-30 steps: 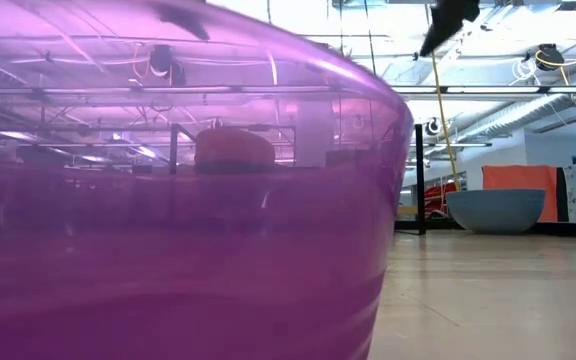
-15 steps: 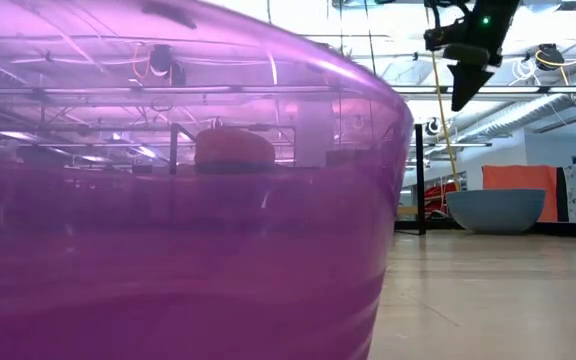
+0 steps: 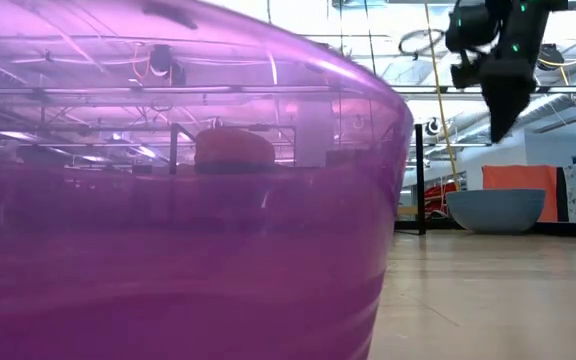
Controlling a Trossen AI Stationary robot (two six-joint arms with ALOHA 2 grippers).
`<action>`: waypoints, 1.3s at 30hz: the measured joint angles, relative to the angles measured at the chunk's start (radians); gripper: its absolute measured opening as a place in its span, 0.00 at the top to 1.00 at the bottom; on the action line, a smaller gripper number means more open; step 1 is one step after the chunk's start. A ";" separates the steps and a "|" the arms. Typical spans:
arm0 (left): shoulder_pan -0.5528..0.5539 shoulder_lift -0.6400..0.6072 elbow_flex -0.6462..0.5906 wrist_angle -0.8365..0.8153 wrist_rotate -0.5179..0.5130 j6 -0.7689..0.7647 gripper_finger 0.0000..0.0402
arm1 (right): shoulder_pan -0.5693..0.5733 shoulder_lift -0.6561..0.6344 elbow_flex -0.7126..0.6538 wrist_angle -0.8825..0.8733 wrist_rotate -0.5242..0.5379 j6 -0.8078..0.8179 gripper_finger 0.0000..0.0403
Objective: Place and stack bowls onto a shelf
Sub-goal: Stack the blue bowl on top of the orange bowl on the shelf
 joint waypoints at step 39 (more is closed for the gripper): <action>0.000 0.000 0.000 0.000 0.000 -0.026 0.87 | -0.122 0.283 -0.193 0.272 -0.051 -0.243 0.77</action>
